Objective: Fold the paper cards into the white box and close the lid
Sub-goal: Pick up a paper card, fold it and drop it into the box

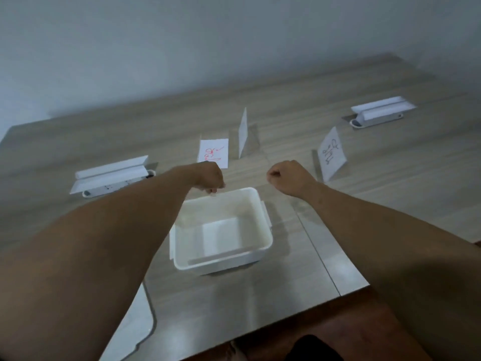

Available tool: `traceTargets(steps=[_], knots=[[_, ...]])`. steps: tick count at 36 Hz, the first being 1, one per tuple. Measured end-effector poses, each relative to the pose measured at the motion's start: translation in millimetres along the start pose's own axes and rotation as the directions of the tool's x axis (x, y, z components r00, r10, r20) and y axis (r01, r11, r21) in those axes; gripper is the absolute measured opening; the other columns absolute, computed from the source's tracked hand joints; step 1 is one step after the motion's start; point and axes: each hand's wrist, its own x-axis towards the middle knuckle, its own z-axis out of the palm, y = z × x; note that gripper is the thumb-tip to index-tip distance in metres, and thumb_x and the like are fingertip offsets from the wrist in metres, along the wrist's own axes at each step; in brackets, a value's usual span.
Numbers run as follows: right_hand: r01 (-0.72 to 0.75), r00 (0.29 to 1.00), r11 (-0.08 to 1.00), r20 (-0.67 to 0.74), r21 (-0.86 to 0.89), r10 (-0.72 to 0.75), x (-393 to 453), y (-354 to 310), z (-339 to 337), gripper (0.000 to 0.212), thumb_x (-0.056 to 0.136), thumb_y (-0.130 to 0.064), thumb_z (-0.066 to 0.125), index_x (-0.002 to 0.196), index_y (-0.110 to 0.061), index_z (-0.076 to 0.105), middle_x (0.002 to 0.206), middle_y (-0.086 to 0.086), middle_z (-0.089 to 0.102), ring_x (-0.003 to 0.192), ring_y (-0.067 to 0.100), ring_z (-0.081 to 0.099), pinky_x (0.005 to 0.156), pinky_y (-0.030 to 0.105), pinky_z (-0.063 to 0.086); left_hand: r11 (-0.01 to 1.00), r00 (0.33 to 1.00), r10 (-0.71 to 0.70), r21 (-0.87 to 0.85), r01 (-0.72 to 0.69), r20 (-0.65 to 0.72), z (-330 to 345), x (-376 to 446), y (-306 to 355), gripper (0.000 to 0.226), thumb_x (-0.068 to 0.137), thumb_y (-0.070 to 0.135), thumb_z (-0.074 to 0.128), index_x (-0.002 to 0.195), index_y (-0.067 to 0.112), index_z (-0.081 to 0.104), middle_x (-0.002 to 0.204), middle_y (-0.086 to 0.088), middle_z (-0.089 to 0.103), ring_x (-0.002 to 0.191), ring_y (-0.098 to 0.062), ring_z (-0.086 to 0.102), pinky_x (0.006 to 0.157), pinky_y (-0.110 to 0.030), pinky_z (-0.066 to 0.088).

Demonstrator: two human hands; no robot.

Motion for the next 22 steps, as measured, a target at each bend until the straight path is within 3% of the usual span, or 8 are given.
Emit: traceTargets(steps=[4, 8, 12, 17, 22], knots=[[-0.143, 0.988, 0.988, -0.075, -0.055, 0.138, 11, 42, -39, 0.028, 0.089, -0.030, 0.049, 0.098, -0.018, 0.073, 0.101, 0.003, 0.074, 0.090, 0.023, 0.067, 0.081, 0.032, 0.055, 0.981, 0.987, 0.117, 0.167, -0.098, -0.111, -31, 29, 40, 0.030, 0.089, 0.025, 0.059, 0.109, 0.008, 0.073, 0.118, -0.010, 0.070, 0.112, -0.027, 0.063, 0.100, -0.036, 0.048], [-0.302, 0.946, 0.950, -0.147, -0.079, 0.289, 24, 83, -70, 0.038, 0.089, -0.031, 0.046, 0.121, -0.021, 0.064, 0.124, 0.006, 0.066, 0.110, 0.028, 0.062, 0.092, 0.036, 0.052, 0.952, 0.958, 0.231, 0.243, -0.187, -0.169, -51, 68, 85, 0.030, 0.090, 0.034, 0.058, 0.111, 0.017, 0.071, 0.127, -0.005, 0.065, 0.121, -0.024, 0.057, 0.103, -0.032, 0.043], [-0.447, 0.879, 0.894, -0.203, -0.036, 0.431, 39, 127, -91, 0.035, 0.085, -0.025, 0.052, 0.116, -0.011, 0.062, 0.122, 0.013, 0.064, 0.112, 0.032, 0.060, 0.093, 0.036, 0.051, 0.942, 0.956, 0.243, 0.276, -0.192, -0.162, -55, 110, 129, 0.043, 0.093, 0.039, 0.053, 0.129, 0.017, 0.060, 0.139, -0.006, 0.056, 0.129, -0.025, 0.050, 0.107, -0.035, 0.038], [-0.531, 0.842, 0.847, -0.122, -0.024, 0.525, 63, 173, -94, 0.041, 0.085, -0.024, 0.059, 0.120, -0.004, 0.057, 0.123, 0.015, 0.063, 0.111, 0.034, 0.062, 0.086, 0.036, 0.053, 0.920, 0.963, 0.257, 0.324, -0.220, -0.078, -43, 162, 170, 0.043, 0.096, 0.038, 0.047, 0.133, 0.016, 0.057, 0.140, -0.007, 0.055, 0.130, -0.026, 0.049, 0.109, -0.037, 0.037], [-0.604, 0.785, 0.781, -0.052, 0.157, 0.617, 97, 218, -74, 0.048, 0.087, -0.033, 0.058, 0.122, 0.000, 0.055, 0.126, 0.018, 0.062, 0.112, 0.034, 0.063, 0.082, 0.032, 0.053, 0.909, 0.966, 0.257, 0.343, -0.235, -0.019, -29, 210, 210, 0.044, 0.099, 0.035, 0.043, 0.137, 0.014, 0.053, 0.143, -0.008, 0.051, 0.133, -0.026, 0.046, 0.110, -0.037, 0.035]])
